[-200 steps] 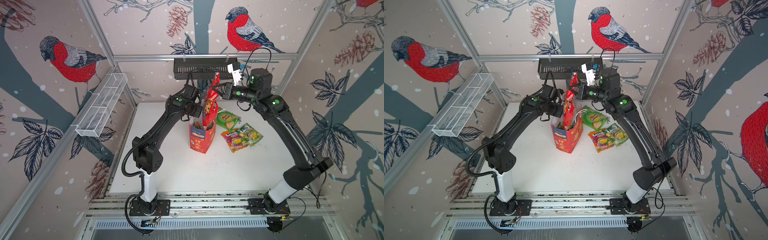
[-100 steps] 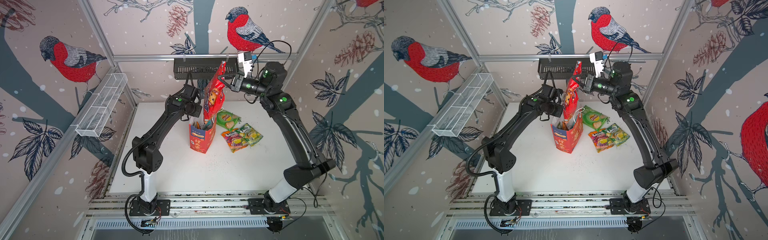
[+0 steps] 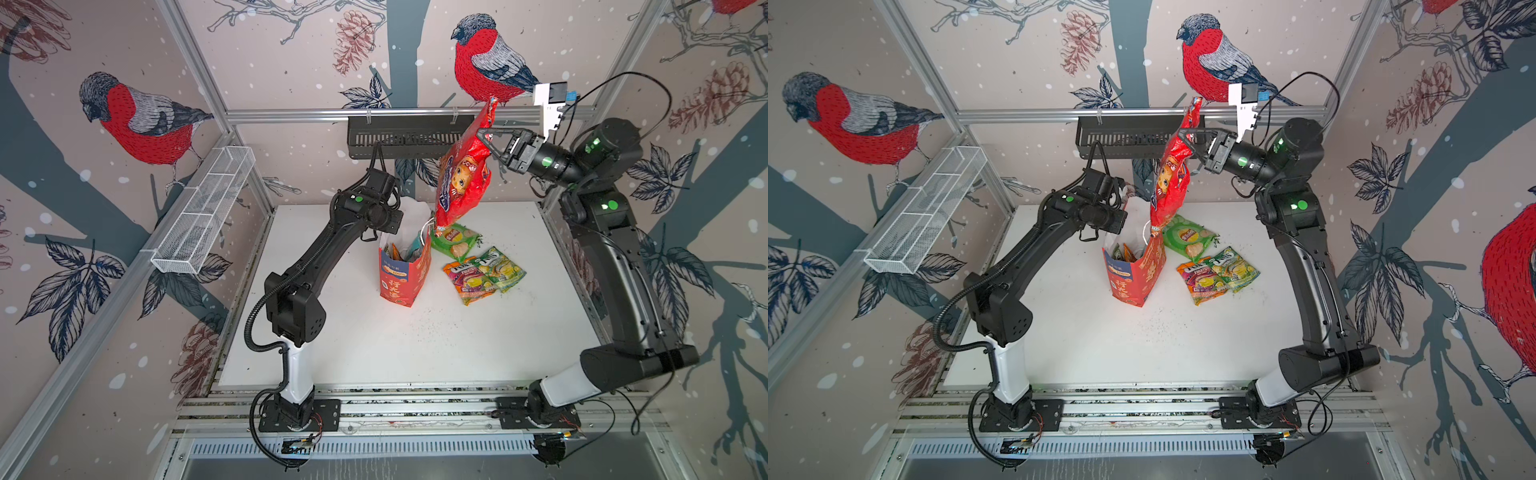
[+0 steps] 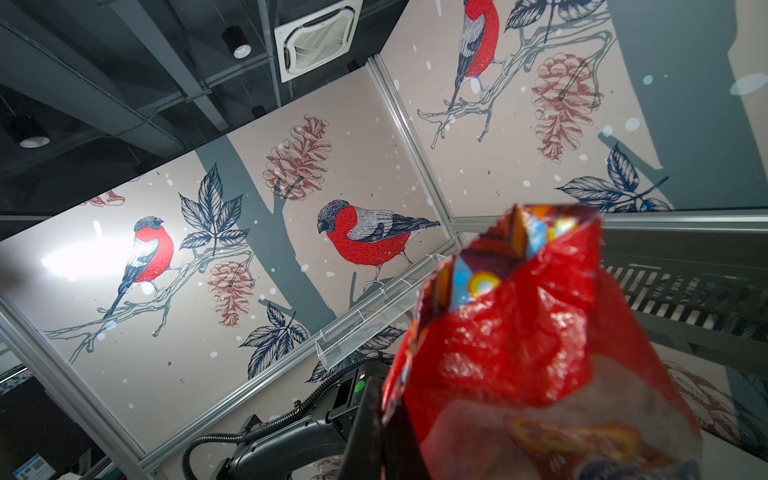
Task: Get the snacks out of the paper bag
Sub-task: 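Carry the red candy bag toward the robot and lower it to the table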
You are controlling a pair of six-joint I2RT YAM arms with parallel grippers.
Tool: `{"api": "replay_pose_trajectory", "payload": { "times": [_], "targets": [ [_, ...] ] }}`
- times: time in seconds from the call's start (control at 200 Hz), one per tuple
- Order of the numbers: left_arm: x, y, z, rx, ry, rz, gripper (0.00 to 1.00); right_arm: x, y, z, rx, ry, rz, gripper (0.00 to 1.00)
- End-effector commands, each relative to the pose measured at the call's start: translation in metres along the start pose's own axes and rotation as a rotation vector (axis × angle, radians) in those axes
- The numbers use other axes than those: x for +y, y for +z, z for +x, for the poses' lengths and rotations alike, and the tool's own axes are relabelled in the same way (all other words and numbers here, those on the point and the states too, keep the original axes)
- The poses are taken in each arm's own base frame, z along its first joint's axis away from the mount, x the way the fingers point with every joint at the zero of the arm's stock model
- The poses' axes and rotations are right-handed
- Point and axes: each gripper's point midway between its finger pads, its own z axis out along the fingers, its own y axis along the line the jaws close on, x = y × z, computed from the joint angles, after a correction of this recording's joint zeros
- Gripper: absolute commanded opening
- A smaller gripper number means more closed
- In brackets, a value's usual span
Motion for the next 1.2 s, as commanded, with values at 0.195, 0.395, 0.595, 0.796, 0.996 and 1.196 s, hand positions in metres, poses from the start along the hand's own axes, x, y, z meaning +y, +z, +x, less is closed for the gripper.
{"api": "replay_pose_trajectory", "payload": {
  "times": [0.195, 0.395, 0.595, 0.796, 0.996, 1.196],
  "targets": [
    [-0.001, 0.001, 0.004, 0.028, 0.006, 0.011, 0.0, -0.028, -0.044, 0.016, -0.016, 0.01, 0.205, 0.0],
    [-0.001, 0.001, 0.003, 0.024, 0.016, 0.01, 0.0, -0.074, -0.078, 0.077, 0.103, 0.161, 0.481, 0.0],
    [-0.003, 0.002, 0.004, 0.031, 0.019, 0.028, 0.0, -0.098, -0.117, 0.151, 0.233, 0.312, 0.686, 0.0],
    [-0.009, 0.004, 0.008, 0.049, 0.025, 0.062, 0.0, -0.091, -0.126, 0.216, 0.322, 0.444, 0.72, 0.0],
    [-0.01, 0.003, 0.009, 0.049, 0.032, 0.067, 0.0, -0.074, -0.085, 0.278, 0.392, 0.548, 0.598, 0.0],
    [-0.007, 0.0, 0.01, 0.048, 0.032, 0.052, 0.0, -0.068, -0.054, 0.324, 0.436, 0.656, 0.48, 0.0]
  ]
}}
